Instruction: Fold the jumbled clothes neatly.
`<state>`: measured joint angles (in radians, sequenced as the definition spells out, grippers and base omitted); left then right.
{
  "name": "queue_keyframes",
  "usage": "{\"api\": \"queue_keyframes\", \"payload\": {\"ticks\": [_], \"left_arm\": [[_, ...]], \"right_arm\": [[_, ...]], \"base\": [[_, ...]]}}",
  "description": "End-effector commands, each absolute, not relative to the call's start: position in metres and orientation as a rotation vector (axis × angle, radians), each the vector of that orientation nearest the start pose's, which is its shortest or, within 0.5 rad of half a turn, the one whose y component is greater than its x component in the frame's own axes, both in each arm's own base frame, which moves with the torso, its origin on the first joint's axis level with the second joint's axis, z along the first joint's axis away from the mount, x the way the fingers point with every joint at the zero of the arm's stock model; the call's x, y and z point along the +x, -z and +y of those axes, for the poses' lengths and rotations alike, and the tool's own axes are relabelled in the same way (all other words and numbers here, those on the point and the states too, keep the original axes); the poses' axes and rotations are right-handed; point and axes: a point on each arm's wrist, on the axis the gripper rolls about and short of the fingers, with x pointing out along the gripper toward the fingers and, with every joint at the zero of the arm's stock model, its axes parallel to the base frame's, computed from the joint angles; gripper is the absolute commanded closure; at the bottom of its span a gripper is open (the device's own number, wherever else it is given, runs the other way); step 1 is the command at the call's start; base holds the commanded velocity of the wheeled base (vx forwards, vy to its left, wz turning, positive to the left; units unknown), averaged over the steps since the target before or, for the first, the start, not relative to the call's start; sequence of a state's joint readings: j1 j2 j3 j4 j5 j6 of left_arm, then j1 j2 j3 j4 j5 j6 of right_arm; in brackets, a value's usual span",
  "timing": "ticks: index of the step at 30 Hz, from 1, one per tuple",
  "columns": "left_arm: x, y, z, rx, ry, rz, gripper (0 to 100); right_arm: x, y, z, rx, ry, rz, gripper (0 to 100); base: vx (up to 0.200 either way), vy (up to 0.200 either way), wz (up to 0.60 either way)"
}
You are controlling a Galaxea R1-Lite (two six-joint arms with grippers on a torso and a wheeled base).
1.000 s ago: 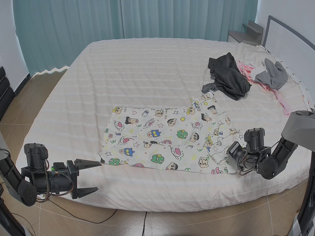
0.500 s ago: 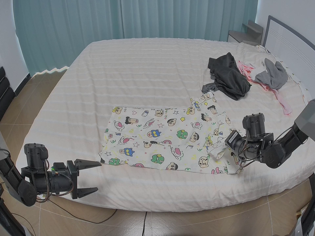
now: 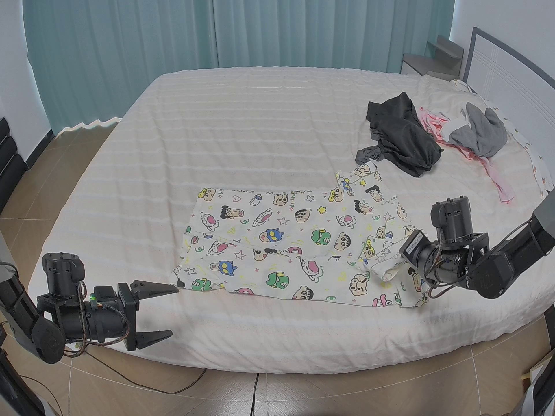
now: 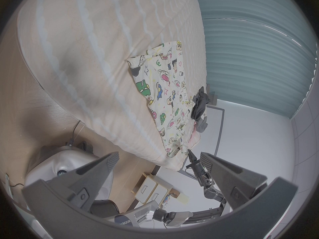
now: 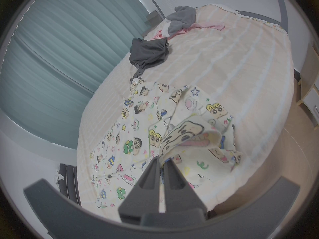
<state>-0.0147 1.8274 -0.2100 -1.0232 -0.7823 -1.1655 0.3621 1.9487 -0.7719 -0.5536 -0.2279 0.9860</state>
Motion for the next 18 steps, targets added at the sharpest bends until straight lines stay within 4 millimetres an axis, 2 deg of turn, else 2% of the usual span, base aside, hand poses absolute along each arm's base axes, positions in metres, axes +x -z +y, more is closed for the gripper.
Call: {"api": "queue_keyframes", "payload": {"ticks": [1,7,18], "left_arm": [[0.223,-0.059,-0.019,-1.297,0.360,0.968,0],[0.222,-0.058,-0.019,-1.297,0.361,0.970,0],[0.222,-0.058,-0.019,-1.296,0.361,0.969,0]], "right_arm": [[0.293,-0.079,0.117,0.750,0.164,0.647,100],[0.282,-0.062,0.119,0.747,0.209,0.699,100],[0.277,-0.028,0.117,0.767,0.212,0.710,100]], "base": [[0.000,0.000,0.00],[0.000,0.000,0.00],[0.000,0.000,0.00]]}}
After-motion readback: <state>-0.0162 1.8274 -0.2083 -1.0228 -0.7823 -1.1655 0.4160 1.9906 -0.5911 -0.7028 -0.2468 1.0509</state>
